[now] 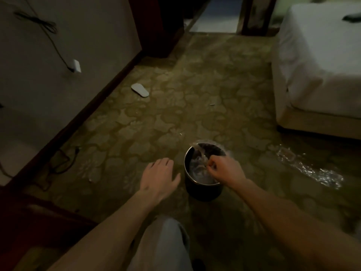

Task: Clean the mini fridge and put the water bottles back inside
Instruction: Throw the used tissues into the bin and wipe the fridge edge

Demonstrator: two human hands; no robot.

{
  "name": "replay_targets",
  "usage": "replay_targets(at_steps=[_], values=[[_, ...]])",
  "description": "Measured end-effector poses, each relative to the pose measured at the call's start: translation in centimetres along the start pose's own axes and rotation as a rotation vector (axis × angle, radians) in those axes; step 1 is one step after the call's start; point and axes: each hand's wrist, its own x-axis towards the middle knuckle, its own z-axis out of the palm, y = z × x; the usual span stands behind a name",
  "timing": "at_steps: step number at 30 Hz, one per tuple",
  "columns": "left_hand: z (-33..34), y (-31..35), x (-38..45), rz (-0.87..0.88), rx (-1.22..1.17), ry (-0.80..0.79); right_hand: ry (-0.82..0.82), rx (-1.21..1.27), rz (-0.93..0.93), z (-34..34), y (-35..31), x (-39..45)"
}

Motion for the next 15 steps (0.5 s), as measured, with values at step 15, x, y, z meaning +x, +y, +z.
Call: replay_targets(at_steps=[15], values=[[8.4,0.8,5.1,-0.037,-0.067,-0.180,-0.156,0.053,0.028,8.8,5.1,2.9]])
